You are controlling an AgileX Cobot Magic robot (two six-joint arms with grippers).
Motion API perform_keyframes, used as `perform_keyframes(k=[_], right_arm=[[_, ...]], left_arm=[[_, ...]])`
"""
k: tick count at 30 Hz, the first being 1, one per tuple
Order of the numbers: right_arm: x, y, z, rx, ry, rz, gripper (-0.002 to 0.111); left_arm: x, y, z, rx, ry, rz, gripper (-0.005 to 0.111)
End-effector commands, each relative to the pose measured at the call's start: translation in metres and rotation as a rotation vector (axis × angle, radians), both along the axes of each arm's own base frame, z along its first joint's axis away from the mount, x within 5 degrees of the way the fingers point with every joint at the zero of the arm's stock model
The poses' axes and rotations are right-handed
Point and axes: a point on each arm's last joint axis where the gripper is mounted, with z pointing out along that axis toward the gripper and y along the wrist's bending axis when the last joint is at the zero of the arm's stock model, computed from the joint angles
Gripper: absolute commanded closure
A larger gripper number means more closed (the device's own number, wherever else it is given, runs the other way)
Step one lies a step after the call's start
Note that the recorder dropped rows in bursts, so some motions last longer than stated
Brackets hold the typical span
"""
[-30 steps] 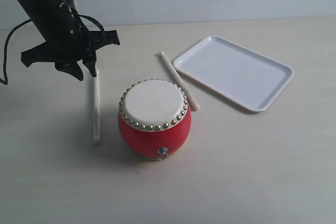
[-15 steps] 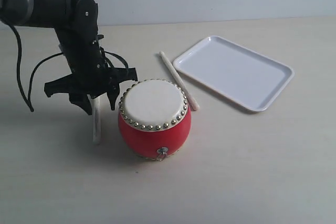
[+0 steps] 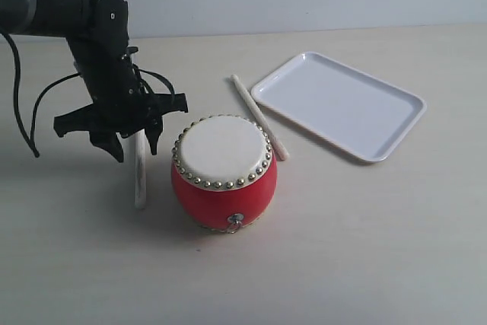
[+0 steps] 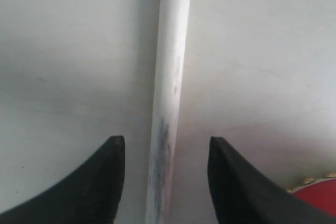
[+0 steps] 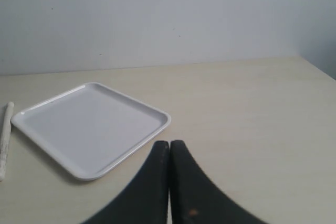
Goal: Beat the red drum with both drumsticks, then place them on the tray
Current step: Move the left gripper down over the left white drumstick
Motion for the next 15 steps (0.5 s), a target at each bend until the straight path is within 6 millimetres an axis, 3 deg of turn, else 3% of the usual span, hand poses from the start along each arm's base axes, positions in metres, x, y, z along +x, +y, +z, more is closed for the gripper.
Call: perform_keyframes(k=[1,5,15], right_arm=[[0.000,0.000,-0.001,-0.008,-0.007,-0.002,0.108],[0.000,0.000,-0.001,-0.008,-0.007,-0.002,0.108],[0.000,0.000,-0.001,-0.008,-0.007,-0.002,0.108]], left_arm=[[-0.002,0.001,0.000,0.003,0.001,-0.017,0.058],[-0.011,0.005,-0.014,0.015,0.030,-0.022,0.058],[-0.006,0.002,-0.014,-0.018,-0.028,-0.017,0.058]])
